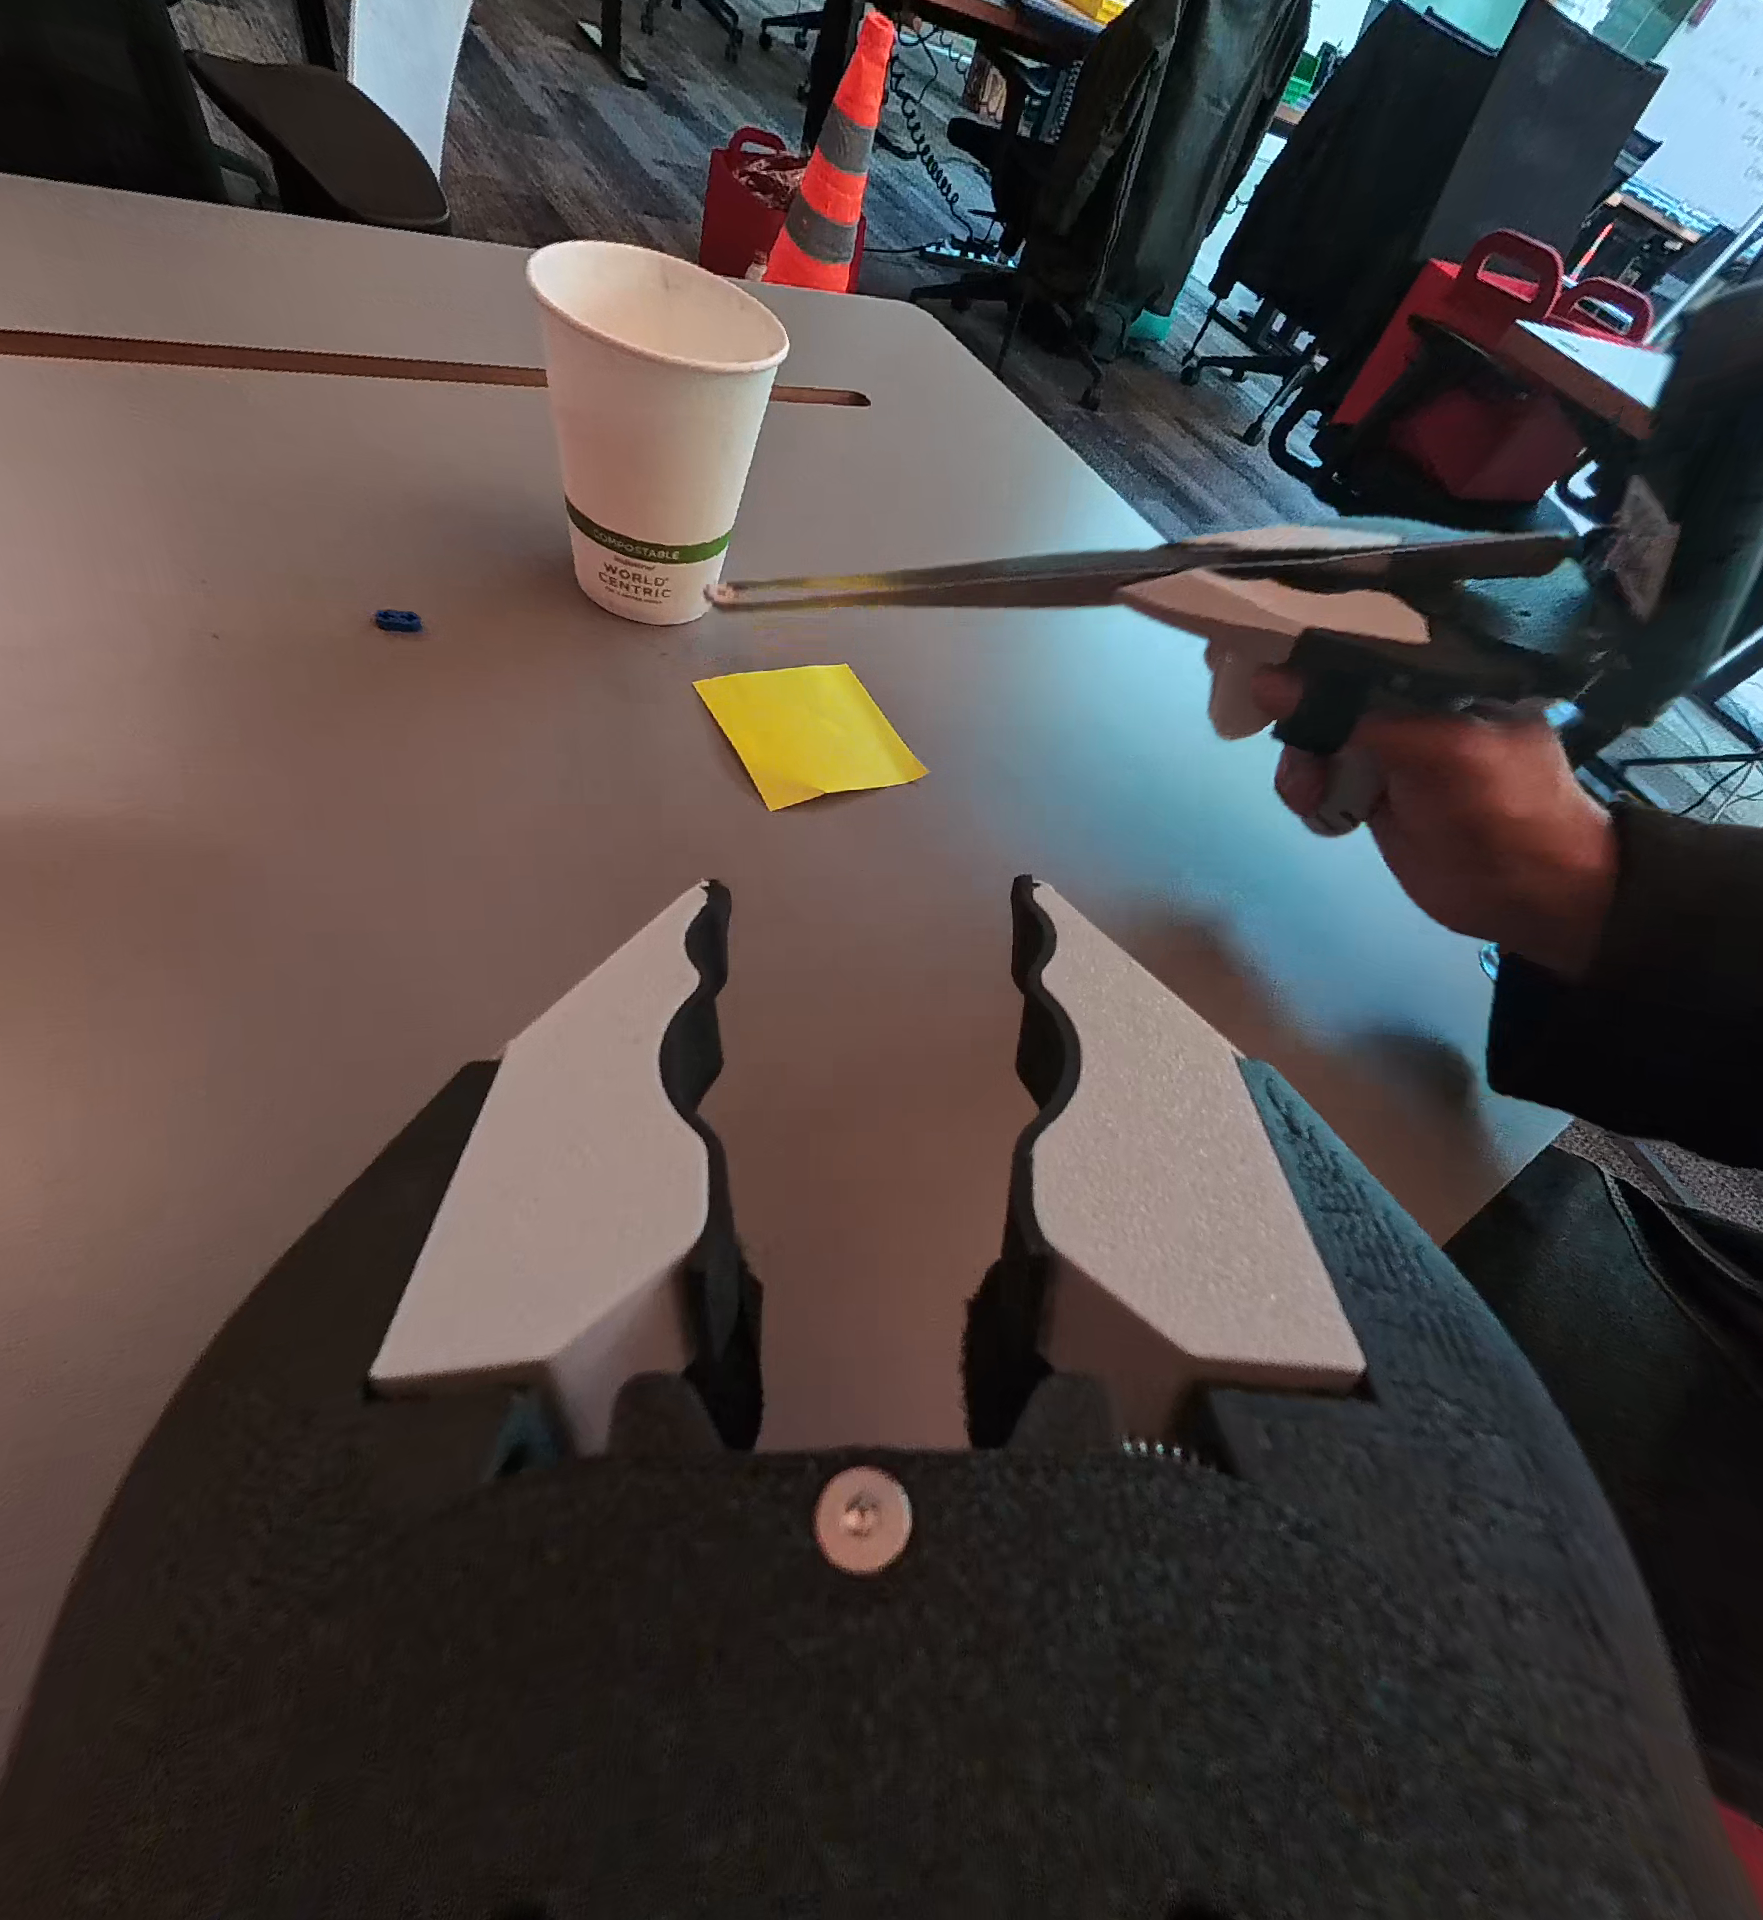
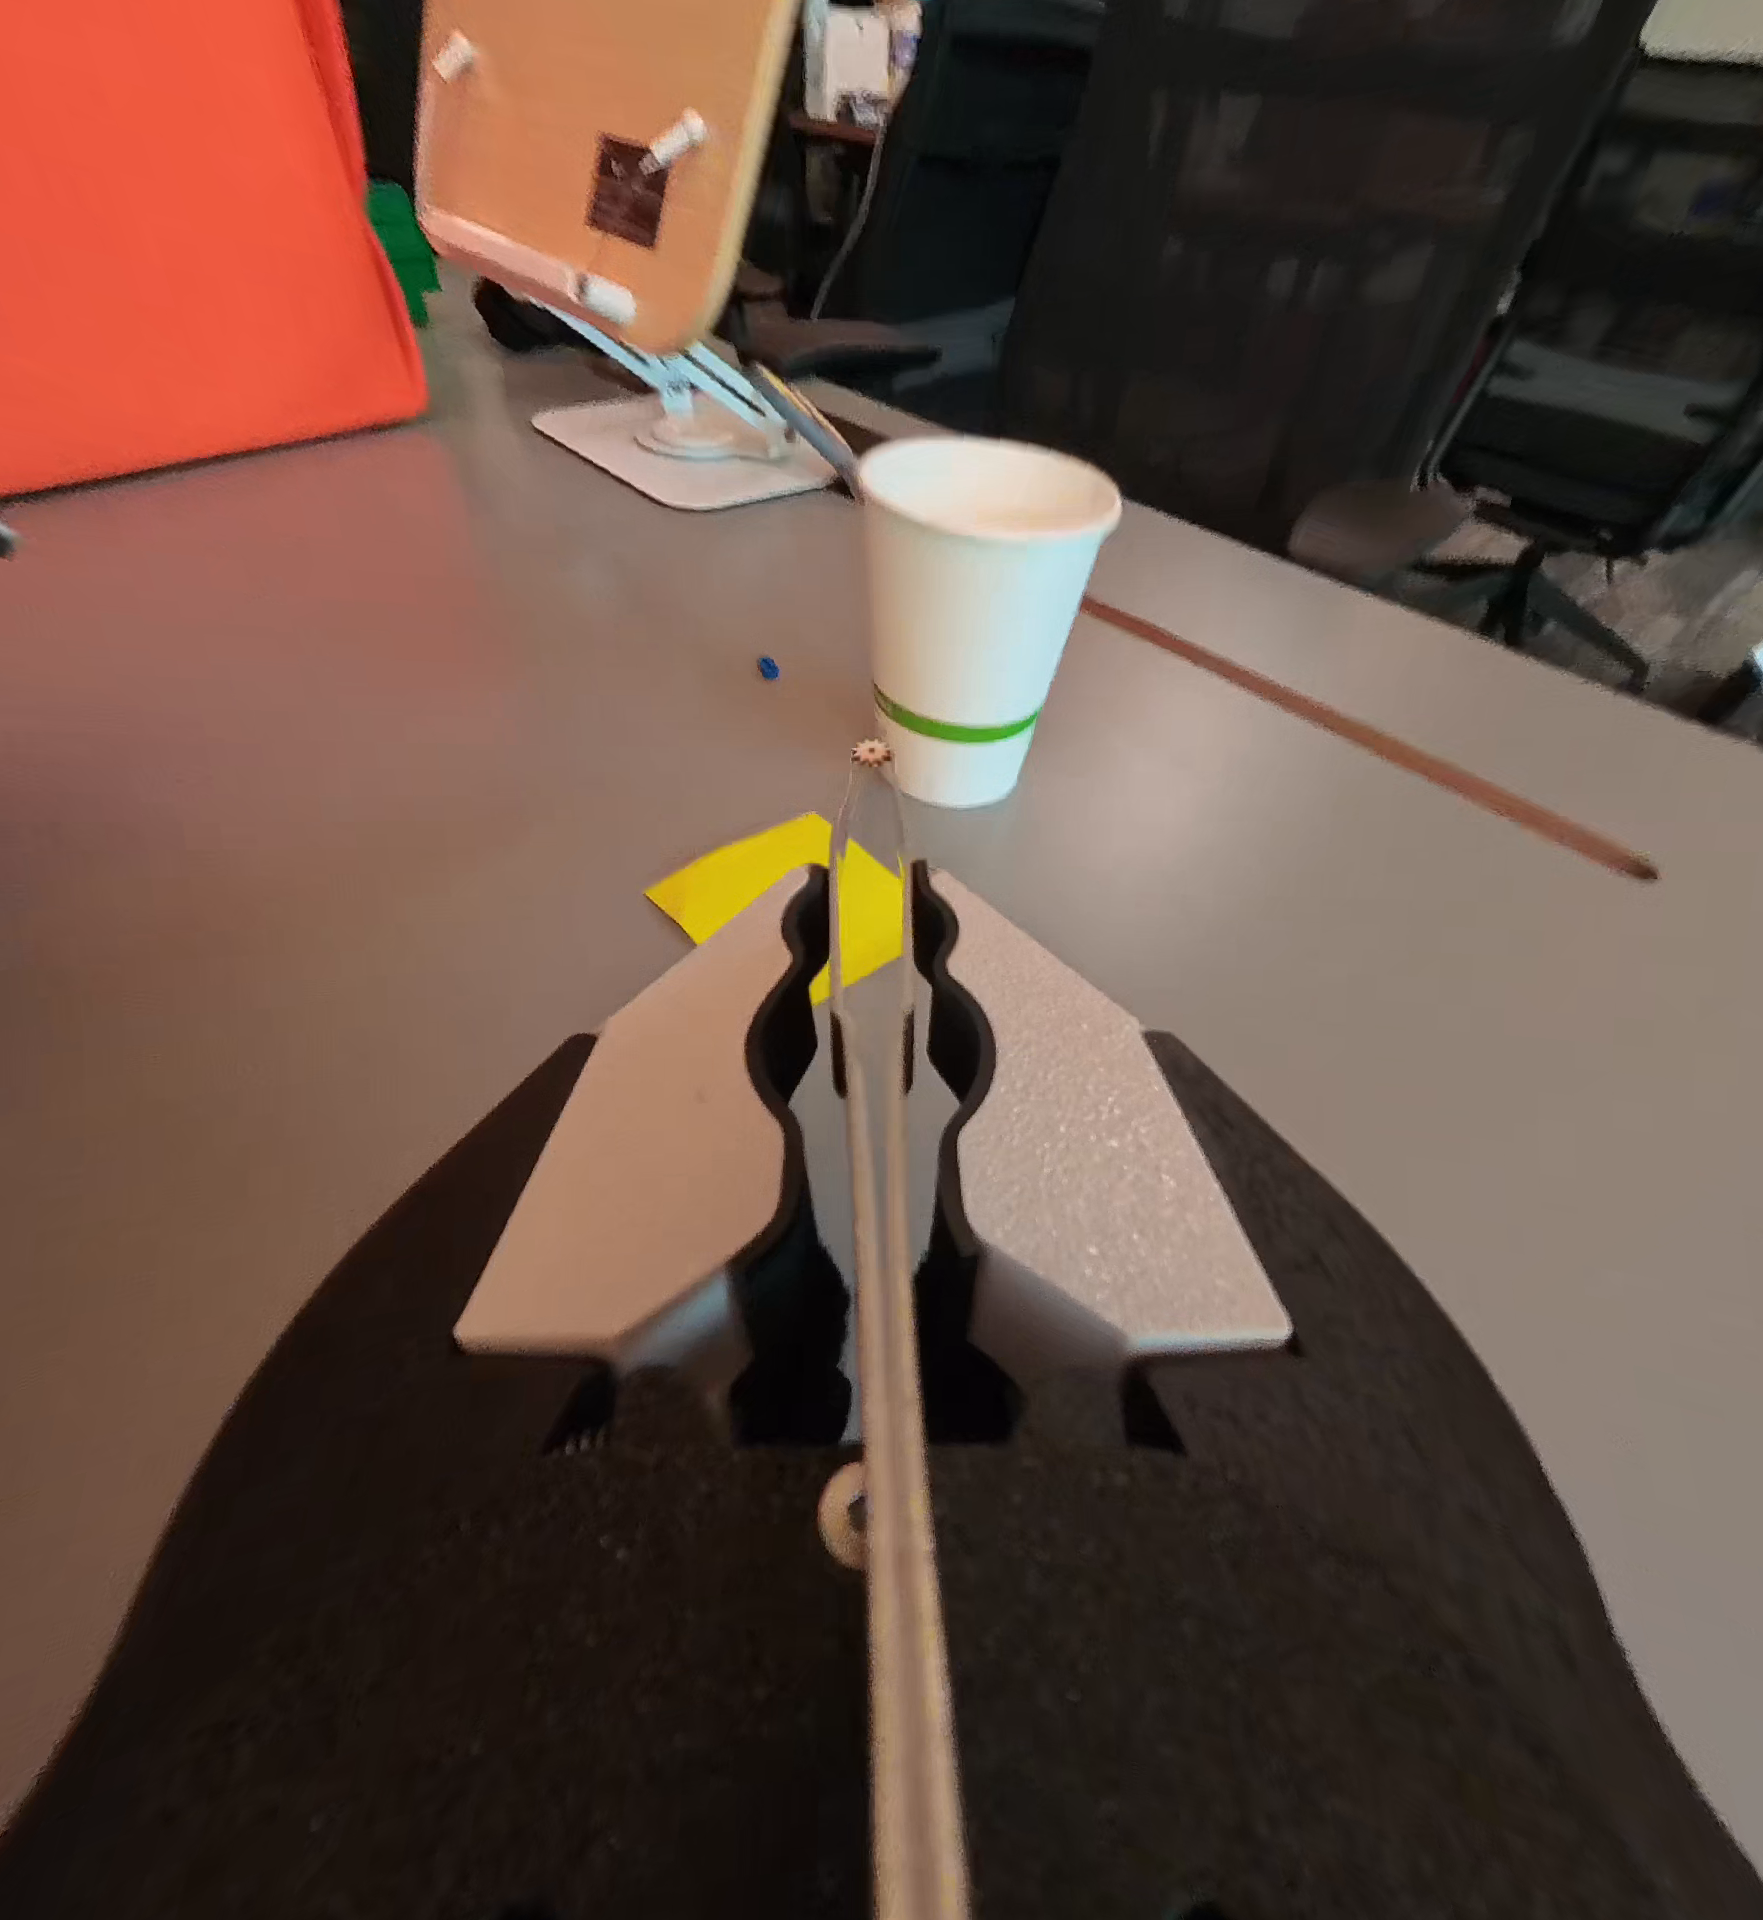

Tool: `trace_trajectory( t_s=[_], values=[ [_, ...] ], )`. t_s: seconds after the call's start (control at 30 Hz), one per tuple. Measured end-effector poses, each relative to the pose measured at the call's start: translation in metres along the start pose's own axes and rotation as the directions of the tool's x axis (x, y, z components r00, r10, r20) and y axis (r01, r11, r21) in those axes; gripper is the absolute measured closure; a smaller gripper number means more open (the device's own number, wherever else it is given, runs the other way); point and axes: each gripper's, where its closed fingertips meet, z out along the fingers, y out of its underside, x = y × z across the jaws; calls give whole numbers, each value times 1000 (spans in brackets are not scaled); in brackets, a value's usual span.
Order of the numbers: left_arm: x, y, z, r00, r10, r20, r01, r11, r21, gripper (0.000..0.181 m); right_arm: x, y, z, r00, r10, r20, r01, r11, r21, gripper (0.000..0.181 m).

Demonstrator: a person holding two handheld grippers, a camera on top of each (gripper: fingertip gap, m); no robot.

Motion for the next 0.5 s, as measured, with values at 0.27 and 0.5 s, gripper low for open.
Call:
trace_trajectory(
  t_s=[0.27, 0.5],
  values=[
    [0, 1, 1, 1000, -13, -7, 13, 1000, -2, 126, 0, -90, -35, 997, -71, -6, 71, 978, 194, 167],
    [1, 1, 0, 1000, 4, -1, -4, 1000, -3, 126, 35, -88, 10, 998, -50, -44, 54, 995, 80, 166]
  ],
)
